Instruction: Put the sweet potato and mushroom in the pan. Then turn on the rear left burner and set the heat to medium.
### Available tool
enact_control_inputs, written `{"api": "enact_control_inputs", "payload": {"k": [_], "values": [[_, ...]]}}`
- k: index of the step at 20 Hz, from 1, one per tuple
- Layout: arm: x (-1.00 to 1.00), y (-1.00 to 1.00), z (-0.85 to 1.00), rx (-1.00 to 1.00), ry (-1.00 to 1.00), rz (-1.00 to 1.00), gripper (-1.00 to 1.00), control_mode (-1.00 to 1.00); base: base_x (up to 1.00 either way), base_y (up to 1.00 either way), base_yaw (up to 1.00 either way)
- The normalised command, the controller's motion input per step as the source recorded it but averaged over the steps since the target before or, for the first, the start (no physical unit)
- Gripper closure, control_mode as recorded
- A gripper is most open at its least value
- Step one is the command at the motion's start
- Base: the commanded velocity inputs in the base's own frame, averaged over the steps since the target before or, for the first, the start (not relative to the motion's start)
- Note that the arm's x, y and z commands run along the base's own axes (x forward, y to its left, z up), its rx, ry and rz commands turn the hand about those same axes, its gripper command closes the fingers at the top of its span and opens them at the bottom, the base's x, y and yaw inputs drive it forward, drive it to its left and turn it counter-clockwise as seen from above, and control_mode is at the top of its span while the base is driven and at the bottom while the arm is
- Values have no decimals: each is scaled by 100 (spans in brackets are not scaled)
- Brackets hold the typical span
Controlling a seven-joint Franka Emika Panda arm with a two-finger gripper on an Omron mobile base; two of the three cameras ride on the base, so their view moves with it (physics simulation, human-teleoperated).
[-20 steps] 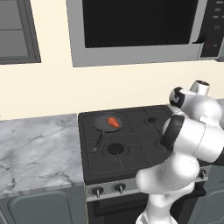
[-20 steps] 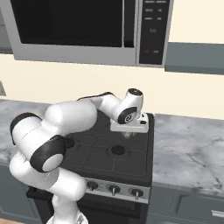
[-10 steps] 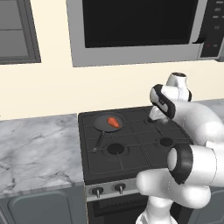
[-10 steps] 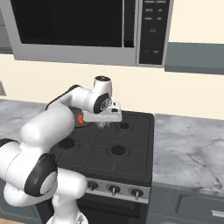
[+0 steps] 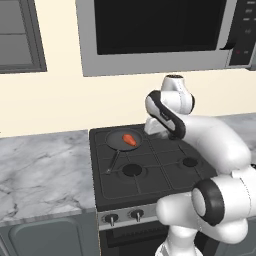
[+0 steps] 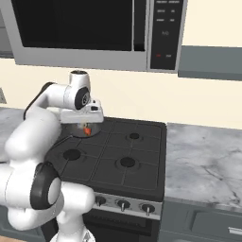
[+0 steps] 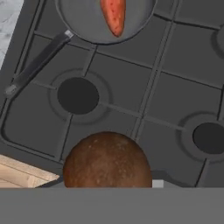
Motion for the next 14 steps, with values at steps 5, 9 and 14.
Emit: {"api": "enact_control_inputs", "payload": {"k": [5, 9, 14], "values": [[1, 96, 7, 0, 5, 4, 100, -100, 0, 0, 0], [30, 41, -46, 0, 5, 0, 100, -100, 0, 0, 0], [42, 11, -43, 0, 0, 0, 100, -100, 0, 0, 0]]}}
